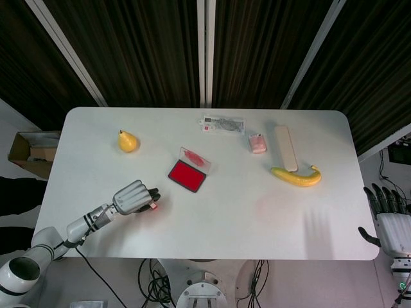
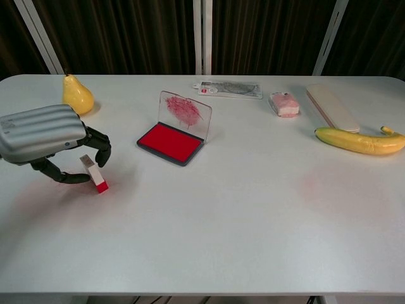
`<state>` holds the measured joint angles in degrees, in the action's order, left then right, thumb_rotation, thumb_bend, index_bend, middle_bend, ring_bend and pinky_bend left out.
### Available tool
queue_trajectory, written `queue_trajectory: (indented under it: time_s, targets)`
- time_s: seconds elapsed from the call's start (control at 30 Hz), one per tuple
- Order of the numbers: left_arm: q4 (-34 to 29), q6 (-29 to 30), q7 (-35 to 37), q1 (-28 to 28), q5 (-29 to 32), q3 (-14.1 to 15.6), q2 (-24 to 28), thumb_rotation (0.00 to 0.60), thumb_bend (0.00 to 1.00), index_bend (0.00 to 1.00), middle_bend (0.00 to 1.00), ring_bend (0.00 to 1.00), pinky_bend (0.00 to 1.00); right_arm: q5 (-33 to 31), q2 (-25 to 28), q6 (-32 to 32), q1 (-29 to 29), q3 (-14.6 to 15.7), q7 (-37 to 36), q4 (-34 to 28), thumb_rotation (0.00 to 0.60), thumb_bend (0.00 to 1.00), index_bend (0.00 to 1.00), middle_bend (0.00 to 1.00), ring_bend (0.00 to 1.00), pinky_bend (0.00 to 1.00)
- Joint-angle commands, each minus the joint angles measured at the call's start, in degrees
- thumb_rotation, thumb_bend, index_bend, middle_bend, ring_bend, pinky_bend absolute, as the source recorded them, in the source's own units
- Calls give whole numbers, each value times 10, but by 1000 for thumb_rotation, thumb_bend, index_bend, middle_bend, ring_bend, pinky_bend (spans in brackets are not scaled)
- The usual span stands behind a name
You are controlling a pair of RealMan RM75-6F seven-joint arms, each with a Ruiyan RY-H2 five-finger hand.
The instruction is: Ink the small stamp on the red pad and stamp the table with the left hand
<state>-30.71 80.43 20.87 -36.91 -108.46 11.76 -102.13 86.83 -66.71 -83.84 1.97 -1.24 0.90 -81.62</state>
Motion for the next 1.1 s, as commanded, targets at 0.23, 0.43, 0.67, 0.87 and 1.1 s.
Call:
queue_trajectory:
  time_s: [0.23,0.43,0.67,0.87,1.1]
  targets:
    - [-6,-7,-2,-1,7,4,2,600,276,518,517,926,1000,-1,-3,1,0,1,-1,4,600,100,0,0,0,0]
    - [-6,-7,2,0,10,6,2,600,288,520,518,926,1000,-1,-4,0,0,0,-1,5,600,100,0,0,0,0]
    - [-3,-5,4,0,11,9,0,600,313,525,523,928,1000,-2,-5,2,0,1,1,6,600,100,0,0,0,0]
    - [0,-5,9,0,14,10,-2,600,349,550,547,937,1000,-2,-6,3,0,2,2,7,600,100,0,0,0,0]
    - [-4,-8,23,0,22,7,-2,600,359,578,571,948,1000,-2,-6,4,0,2,2,7,600,100,0,0,0,0]
